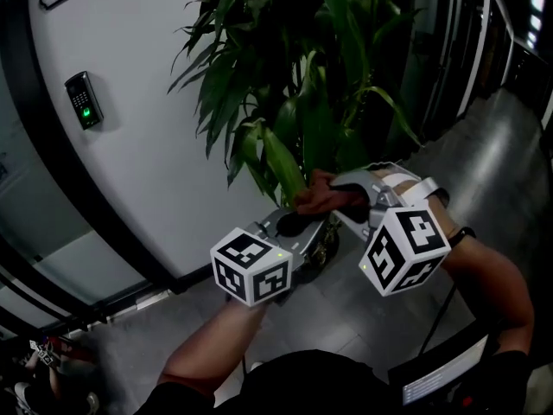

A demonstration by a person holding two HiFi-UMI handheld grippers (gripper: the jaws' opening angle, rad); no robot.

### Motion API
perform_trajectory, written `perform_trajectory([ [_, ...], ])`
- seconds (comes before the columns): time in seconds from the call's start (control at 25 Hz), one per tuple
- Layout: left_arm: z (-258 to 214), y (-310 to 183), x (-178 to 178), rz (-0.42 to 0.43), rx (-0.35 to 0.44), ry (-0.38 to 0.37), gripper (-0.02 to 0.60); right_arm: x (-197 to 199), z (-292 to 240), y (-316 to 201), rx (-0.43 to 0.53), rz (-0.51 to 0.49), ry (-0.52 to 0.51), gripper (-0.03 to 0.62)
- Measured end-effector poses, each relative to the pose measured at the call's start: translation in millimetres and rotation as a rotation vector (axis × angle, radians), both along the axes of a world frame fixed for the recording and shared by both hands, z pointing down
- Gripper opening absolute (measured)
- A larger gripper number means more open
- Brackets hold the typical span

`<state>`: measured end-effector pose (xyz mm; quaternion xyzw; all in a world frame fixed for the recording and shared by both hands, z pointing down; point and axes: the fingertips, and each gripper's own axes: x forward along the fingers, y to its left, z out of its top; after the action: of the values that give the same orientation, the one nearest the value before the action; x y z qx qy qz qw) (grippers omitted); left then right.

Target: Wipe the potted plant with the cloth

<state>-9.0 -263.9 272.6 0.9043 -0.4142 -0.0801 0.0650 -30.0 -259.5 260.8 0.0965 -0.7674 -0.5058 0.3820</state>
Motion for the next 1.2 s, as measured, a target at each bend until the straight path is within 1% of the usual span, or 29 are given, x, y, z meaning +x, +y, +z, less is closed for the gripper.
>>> perform_trajectory([
  [0.16, 4.5, 7.7, -5.5, 0.051, 0.006, 0.001, 0.034, 2.6, 10.7, 10.3, -0.021, 0.068, -0.013, 0.064],
  [0.32, 19.6, 27.6, -2.5, 0.126, 0.0, -0.033, 0.038, 8.7, 26.4, 24.0, -0.094, 0.162, -0.086, 0.064],
  [0.4, 27.7, 40.4, -4.3, 0.161, 0.002, -0.038, 0.038, 14.8, 35.4, 29.4, -0.156, 0.224, -0.165, 0.064],
  [0.44, 31.3, 46.6, -7.1, 0.178, 0.003, -0.032, 0.029, 19.0, 40.8, 31.0, -0.194, 0.258, -0.221, 0.064],
  [0.48, 35.4, 52.3, -11.0, 0.193, 0.001, -0.025, 0.018, 23.3, 46.3, 33.0, -0.238, 0.293, -0.286, 0.064],
  [0.56, 46.5, 61.5, -20.6, 0.212, -0.011, -0.013, 0.018, 29.6, 56.5, 40.9, -0.342, 0.364, -0.435, 0.064],
  [0.68, 68.8, 65.9, -39.0, 0.198, -0.059, 0.018, 0.017, 33.9, 74.7, 55.8, -0.51, 0.434, -0.676, 0.064],
  [0.72, 76.0, 66.1, -44.8, 0.189, -0.08, 0.031, 0.017, 34.6, 80.4, 60.8, -0.55, 0.444, -0.732, 0.064],
  [0.8, 87.5, 68.1, -53.7, 0.177, -0.112, 0.042, 0.017, 37.0, 89.5, 71.4, -0.607, 0.464, -0.81, 0.064],
  [0.92, 97.8, 72.5, -62.3, 0.156, -0.125, 0.027, 0.017, 45.4, 101.2, 85.7, -0.643, 0.496, -0.867, 0.064],
  [1.04, 104.2, 78.5, -68.3, 0.128, -0.136, 0.008, 0.017, 51.0, 107.7, 97.4, -0.67, 0.511, -0.894, 0.064],
  [1.2, 105.4, 100.8, -67.2, 0.085, -0.124, -0.029, 0.017, 61.6, 115.2, 112.3, -0.706, 0.527, -0.923, 0.064],
])
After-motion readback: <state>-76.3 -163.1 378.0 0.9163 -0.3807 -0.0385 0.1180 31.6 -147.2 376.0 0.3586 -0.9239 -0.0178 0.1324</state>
